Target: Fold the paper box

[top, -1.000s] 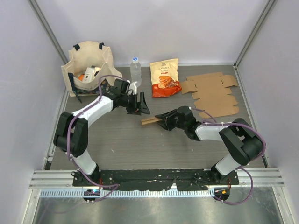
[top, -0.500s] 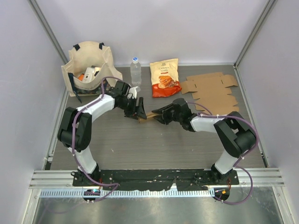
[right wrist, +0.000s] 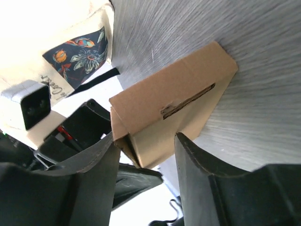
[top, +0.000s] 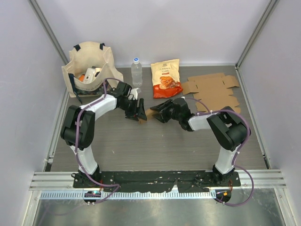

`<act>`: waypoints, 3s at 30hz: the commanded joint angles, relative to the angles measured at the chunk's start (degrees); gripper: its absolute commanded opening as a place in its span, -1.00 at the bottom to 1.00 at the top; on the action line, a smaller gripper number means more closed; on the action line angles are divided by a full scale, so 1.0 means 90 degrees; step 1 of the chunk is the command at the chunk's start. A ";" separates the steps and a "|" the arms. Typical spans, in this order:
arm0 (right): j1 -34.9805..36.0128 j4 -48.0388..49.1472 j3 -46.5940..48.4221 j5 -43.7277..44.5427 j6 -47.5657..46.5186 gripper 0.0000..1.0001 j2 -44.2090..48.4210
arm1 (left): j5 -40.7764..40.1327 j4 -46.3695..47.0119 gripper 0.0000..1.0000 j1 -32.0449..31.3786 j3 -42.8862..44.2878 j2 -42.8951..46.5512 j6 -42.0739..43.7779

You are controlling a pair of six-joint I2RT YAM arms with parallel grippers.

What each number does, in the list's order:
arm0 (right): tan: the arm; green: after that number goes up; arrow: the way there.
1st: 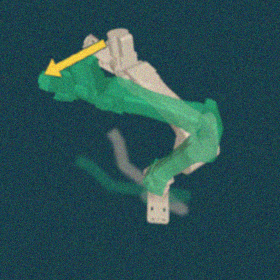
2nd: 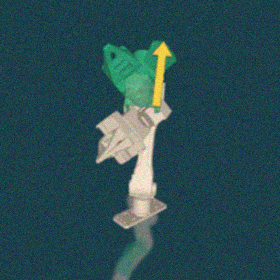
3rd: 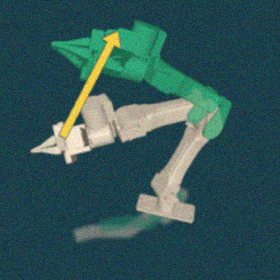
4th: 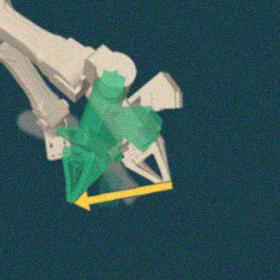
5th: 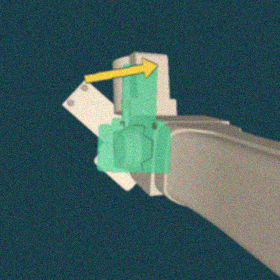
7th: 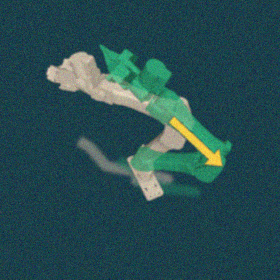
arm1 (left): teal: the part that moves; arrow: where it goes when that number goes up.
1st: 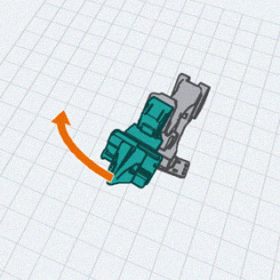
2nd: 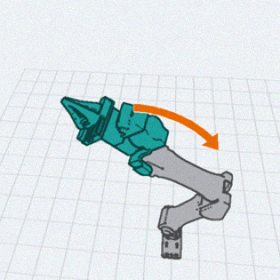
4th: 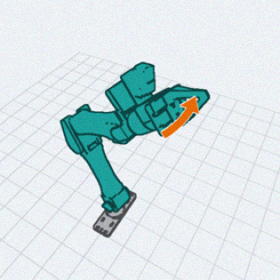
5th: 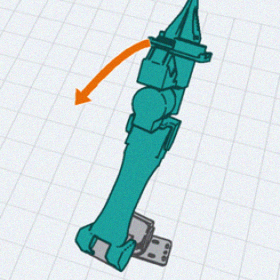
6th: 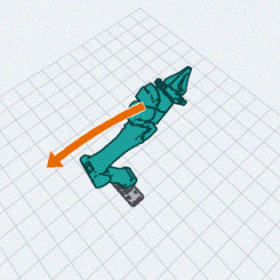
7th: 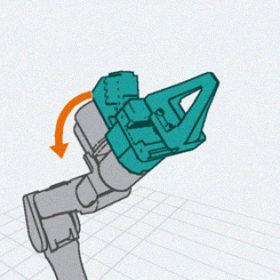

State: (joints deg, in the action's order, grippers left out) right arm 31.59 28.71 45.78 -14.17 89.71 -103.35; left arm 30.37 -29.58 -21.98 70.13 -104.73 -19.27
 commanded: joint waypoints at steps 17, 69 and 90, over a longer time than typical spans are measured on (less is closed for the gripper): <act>-0.1020 0.4094 -0.0252 -0.2497 -0.1317 0.04 -0.1689 | -0.0015 -0.0131 0.18 0.0235 -0.0135 -0.0356 0.0100; 0.2280 -0.4929 0.2960 0.3461 -0.2753 -0.99 -0.1143 | -0.3601 -0.0541 -0.60 -0.0263 0.0266 -0.0434 -0.1169; 0.2564 -0.3903 0.5771 0.0696 -0.2750 -0.99 -0.3221 | -0.2915 -0.0170 -0.77 0.1551 -0.2284 0.2036 -0.2195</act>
State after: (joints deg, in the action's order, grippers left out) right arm 50.13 -9.65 88.42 3.92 69.01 -126.56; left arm 2.72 -34.63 -18.04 48.36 -88.33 -35.73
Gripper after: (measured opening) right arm 0.021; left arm 0.108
